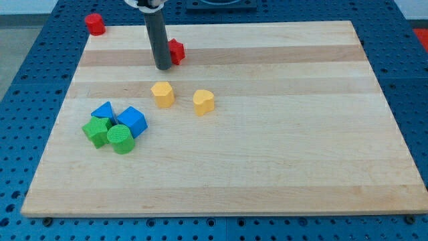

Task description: Move your arm to the left of the red star

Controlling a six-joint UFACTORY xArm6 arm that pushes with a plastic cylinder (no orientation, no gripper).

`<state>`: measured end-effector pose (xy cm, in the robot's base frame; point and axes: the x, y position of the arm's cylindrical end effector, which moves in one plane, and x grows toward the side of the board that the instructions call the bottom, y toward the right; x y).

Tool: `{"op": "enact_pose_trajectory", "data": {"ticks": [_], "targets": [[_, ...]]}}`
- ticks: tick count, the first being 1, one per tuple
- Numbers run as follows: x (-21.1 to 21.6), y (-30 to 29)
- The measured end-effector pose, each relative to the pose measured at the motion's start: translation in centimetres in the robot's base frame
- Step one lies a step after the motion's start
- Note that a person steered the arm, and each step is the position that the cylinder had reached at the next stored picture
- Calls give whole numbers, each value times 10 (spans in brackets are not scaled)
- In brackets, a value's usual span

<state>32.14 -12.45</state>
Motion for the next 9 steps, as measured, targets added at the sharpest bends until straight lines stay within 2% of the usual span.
{"op": "enact_pose_trajectory", "data": {"ticks": [7,9], "targets": [[-26,-87],[-30,-73]]}}
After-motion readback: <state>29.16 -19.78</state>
